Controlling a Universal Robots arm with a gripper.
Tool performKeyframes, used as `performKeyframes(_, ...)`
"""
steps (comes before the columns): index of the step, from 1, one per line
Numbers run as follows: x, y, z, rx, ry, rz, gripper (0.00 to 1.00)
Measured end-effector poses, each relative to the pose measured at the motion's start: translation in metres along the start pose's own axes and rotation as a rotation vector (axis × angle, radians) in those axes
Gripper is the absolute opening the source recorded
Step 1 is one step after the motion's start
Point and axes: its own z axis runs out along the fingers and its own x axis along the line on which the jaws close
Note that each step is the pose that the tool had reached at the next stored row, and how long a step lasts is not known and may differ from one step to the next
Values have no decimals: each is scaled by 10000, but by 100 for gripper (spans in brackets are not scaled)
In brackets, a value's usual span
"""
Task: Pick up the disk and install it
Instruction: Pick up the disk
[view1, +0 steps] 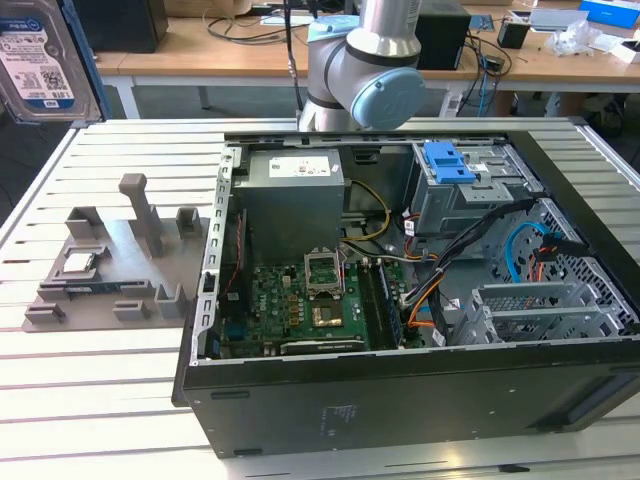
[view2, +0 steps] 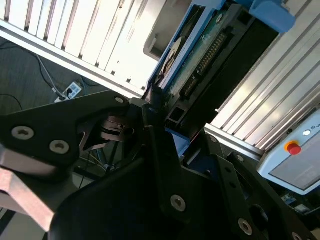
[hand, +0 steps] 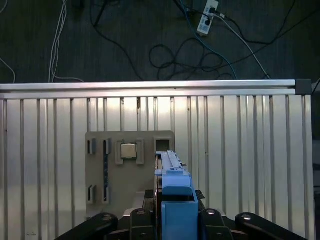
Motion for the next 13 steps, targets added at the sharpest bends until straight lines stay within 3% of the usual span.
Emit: performKeyframes(13, -1, 12, -344, 0, 0, 0, 37)
